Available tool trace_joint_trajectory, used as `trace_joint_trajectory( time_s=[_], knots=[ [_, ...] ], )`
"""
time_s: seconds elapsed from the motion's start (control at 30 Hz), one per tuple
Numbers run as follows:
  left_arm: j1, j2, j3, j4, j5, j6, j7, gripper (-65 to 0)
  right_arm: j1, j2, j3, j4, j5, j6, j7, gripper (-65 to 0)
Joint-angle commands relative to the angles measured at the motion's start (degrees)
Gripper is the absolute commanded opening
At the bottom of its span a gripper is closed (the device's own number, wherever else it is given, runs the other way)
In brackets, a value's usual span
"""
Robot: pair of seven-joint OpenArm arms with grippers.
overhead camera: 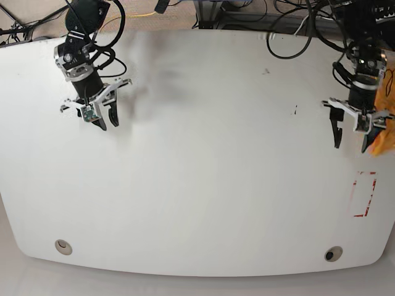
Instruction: Fold the T-shirt properly
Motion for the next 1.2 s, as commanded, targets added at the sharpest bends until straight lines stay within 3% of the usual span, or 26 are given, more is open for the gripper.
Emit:
trace_joint_trajectory(
  time_s=[0.0, 0.1, 0.37, 0.6, 0.77, 0.83, 0.97, 1.17],
  knots=[
    [2.13, 2.98, -0.13, 1.03, 1.65, 1.87, -5.19, -27.2, -1.92, 0.61, 1.91, -0.86, 1.01, 0.01, 2.83, -47.7],
    [5.29, 6.85, -0.05, 1.39, 2.26, 1.6, -7.3, -27.2, -5.0, 0.61, 2.0, -1.04, 1.98, 0.01, 2.92, -47.7],
    [20.68, 15.11, -0.05, 6.13, 2.0, -3.05, -7.12, -27.2, -19.33, -0.19, 5.25, 0.28, 10.68, 0.01, 2.92, -47.7],
    [35.62, 18.72, 0.74, 7.28, 1.03, -3.05, -7.47, -27.2, -33.57, -3.17, 5.16, 4.5, 10.68, 0.01, 2.92, -47.7],
    [44.94, 18.01, 3.21, 3.06, -4.42, -3.05, -7.39, -32.8, -42.27, -4.67, 5.07, 2.48, 14.11, 0.01, 6.34, -47.7],
    [45.91, 15.9, 4.53, 0.15, -5.39, -3.05, -7.39, -35.8, -43.77, -5.02, 4.99, 1.07, 14.73, 0.01, 8.19, -47.7],
    [45.55, 12.12, 8.22, -10.75, -5.65, -3.05, -7.56, -37.4, -44.21, -4.76, 2.35, -6.4, 14.02, 0.01, 9.33, -47.7],
    [36.24, 9.49, 10.85, -28.42, -5.21, -2.97, -7.47, -37.5, -38.32, -3.79, 1.12, -20.82, 13.76, 0.01, 9.33, -47.7]
  ],
)
